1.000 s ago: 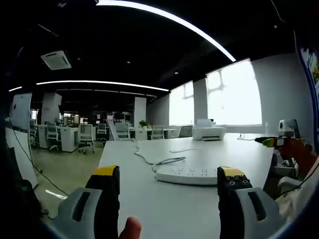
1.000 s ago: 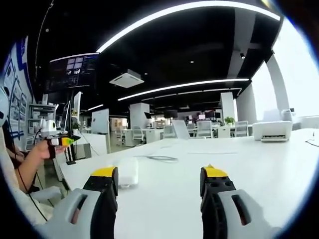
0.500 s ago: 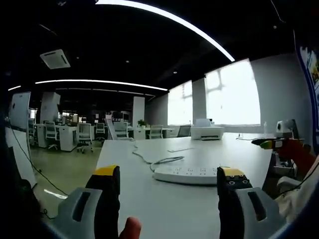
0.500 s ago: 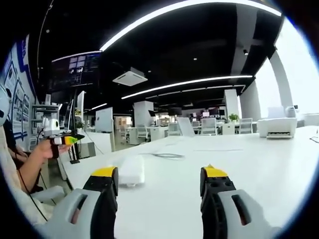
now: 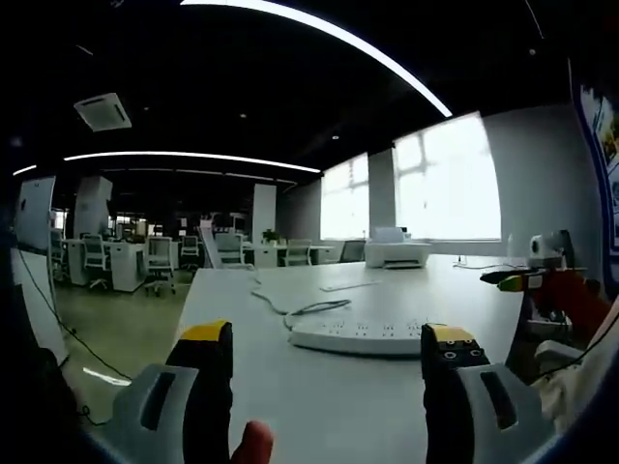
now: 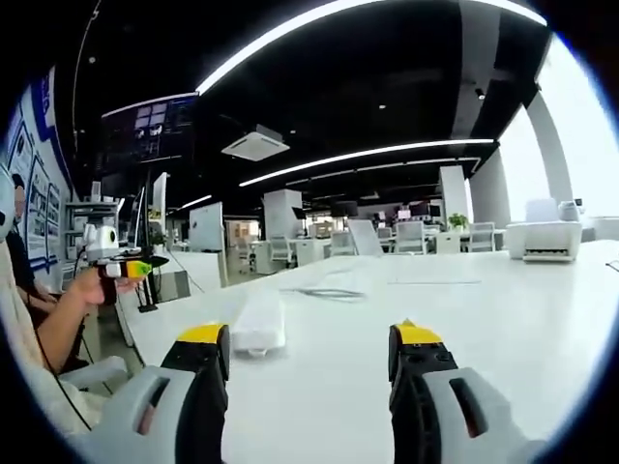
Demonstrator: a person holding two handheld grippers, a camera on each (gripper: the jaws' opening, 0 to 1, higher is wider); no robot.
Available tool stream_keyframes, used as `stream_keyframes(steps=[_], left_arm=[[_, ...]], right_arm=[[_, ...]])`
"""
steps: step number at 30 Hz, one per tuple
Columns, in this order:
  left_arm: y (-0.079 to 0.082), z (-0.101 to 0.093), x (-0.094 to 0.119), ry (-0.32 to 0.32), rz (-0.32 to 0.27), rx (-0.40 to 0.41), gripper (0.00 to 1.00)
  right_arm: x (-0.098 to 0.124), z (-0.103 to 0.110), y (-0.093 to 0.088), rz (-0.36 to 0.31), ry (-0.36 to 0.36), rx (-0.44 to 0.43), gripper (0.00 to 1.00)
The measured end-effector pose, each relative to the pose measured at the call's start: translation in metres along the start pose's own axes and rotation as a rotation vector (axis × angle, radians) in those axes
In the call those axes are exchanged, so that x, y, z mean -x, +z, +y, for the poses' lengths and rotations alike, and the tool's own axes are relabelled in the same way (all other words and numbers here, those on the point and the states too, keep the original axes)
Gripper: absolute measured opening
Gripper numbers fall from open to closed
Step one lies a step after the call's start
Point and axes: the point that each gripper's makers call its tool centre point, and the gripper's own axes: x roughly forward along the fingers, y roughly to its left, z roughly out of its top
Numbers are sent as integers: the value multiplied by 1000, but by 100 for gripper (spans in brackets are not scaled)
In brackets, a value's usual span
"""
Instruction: Pick up the power strip scattered on the table, fix it on the side mounting bracket of the table, and press the switch
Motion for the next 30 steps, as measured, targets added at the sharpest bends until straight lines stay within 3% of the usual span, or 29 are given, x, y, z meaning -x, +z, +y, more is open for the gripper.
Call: stream_keyframes(steps=[30], left_arm=[[-7,-6,-5,-29,9,15,84]], right_arm=[[-45,39,-24,69,98,18,63]])
